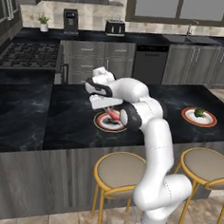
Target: Transport the steak and broccoli to the fridge. Place the steak on the rack containing meat and place the broccoli on the rack containing the vegetable, ensuring meats and vegetables are on different racks.
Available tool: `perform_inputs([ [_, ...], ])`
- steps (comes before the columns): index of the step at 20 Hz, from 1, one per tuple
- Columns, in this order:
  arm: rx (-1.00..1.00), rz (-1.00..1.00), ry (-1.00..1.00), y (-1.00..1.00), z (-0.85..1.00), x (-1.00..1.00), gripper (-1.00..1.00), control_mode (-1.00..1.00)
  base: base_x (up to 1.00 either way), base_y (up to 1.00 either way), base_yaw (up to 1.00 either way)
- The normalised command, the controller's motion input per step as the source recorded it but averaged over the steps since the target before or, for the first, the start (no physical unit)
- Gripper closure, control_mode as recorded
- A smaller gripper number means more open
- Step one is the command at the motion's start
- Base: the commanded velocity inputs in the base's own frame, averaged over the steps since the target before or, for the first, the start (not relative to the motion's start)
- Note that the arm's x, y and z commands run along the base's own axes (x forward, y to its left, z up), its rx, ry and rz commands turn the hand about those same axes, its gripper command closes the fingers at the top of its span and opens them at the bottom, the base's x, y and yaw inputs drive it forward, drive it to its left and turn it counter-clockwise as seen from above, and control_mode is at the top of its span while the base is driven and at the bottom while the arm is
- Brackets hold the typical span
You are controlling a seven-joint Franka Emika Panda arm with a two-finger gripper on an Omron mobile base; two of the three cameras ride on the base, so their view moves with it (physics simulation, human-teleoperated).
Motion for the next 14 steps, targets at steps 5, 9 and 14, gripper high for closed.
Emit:
perform_inputs([
  [5,0.00,0.26,-0.09,0.00,0.67,-0.67,1.00,-1.00,0.00,0.00,0.00],
  [9,-0.09,0.34,-0.36,-0.12,0.76,-0.94,1.00,-1.00,0.00,0.00,0.00],
  [14,-0.11,0.36,-0.30,-0.30,0.77,-0.96,1.00,-1.00,0.00,0.00,0.00],
])
